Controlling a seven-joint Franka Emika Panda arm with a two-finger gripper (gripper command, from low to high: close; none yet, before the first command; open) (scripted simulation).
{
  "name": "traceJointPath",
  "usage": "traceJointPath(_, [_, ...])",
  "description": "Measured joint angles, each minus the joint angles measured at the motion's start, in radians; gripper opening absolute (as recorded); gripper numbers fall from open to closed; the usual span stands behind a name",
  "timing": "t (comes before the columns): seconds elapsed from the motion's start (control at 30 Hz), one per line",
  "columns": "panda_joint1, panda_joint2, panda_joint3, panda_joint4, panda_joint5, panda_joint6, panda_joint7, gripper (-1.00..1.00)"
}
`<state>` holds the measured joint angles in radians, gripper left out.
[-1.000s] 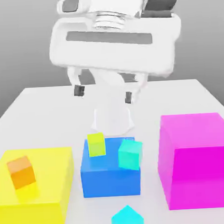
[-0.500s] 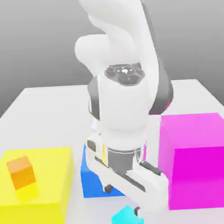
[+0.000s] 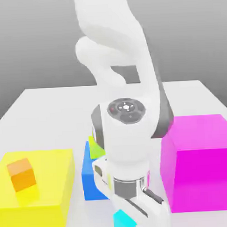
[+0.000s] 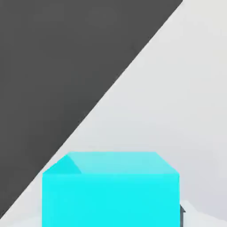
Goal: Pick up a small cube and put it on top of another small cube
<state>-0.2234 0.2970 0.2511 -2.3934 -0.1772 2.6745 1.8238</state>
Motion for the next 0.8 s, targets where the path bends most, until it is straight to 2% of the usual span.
traceJointPath(0.17, [0.002,-0.15,0.011,-0.07,-0.022,-0.104,-0.056,-1.0])
traceJointPath(0.3, [0.012,-0.28,0.022,-0.132,0.005,-0.178,-0.135,-1.0])
traceJointPath(0.5, [0.053,-0.49,0.008,-0.228,0.11,-0.277,-0.3,-1.0])
traceJointPath(0.73, [0.165,-0.745,-0.065,-0.343,0.263,-0.387,-0.514,-1.0])
traceJointPath(0.8, [0.177,-0.74,-0.069,-0.372,0.282,-0.349,-0.54,-1.0])
